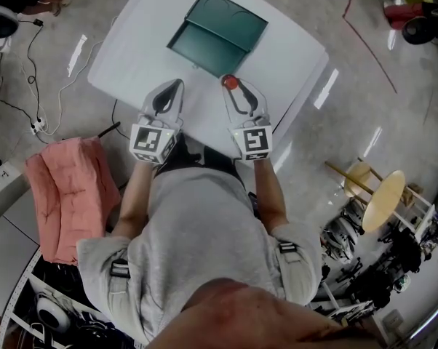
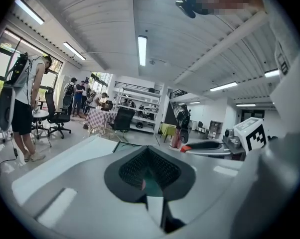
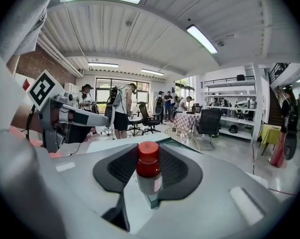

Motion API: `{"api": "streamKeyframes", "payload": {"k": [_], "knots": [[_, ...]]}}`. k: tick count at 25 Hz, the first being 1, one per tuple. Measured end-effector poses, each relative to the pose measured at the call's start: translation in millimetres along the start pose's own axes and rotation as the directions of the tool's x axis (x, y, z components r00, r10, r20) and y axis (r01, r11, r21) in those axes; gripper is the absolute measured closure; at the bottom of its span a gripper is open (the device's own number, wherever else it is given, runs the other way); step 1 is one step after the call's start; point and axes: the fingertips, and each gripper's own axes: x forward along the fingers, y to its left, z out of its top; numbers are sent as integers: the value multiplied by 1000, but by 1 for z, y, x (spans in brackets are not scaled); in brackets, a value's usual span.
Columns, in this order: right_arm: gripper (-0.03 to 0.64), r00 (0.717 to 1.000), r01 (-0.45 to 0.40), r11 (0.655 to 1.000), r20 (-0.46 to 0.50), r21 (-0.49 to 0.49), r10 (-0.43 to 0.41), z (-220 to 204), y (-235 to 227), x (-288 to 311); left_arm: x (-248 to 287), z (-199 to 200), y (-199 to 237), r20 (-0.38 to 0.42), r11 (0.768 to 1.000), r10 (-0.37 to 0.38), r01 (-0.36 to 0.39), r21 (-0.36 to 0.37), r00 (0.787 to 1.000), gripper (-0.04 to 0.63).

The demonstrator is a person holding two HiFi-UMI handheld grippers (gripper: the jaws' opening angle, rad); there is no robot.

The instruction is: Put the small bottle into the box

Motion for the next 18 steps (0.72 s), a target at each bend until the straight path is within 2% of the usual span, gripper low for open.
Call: {"api": "streamKeyframes", "payload": {"k": [8,18], "knots": [[488,999,30,999,43,-13,-29,40,1,23,-2,33,33,41,999,16,-17,29,999,583],[488,996,25,999,91,-40,-21,71,10,59,-6,50,72,70,998,48,-50,27,996,583]]}}
